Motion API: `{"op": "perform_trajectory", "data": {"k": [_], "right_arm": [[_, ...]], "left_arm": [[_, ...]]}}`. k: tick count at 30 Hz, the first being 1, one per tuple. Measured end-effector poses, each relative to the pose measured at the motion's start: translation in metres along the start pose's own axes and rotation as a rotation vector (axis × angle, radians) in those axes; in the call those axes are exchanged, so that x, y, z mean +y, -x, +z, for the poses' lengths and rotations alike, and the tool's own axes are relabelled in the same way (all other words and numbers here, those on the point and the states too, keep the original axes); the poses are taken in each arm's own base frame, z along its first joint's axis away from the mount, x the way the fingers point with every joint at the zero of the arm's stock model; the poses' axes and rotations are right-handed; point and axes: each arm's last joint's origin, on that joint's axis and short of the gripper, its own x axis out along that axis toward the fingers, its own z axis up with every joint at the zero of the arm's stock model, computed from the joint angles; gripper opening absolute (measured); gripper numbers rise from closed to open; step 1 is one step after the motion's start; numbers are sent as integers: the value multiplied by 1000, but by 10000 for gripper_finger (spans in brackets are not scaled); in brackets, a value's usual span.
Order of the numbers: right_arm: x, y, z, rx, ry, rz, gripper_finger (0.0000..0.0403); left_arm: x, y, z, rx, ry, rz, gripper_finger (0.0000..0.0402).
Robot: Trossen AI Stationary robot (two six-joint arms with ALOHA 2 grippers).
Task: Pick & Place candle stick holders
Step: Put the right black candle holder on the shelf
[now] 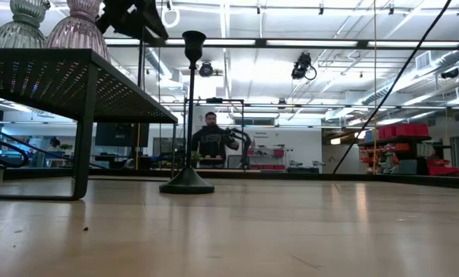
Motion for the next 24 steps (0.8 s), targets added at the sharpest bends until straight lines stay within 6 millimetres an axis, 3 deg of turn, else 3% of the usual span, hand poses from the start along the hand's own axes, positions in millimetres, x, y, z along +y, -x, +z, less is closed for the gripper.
{"op": "perform_trajectory", "data": {"k": [24], "right_arm": [[-2,0,0,-7,-25,-44,205]], "left_arm": [[2,35,61,-70,-26,-57,163]]}}
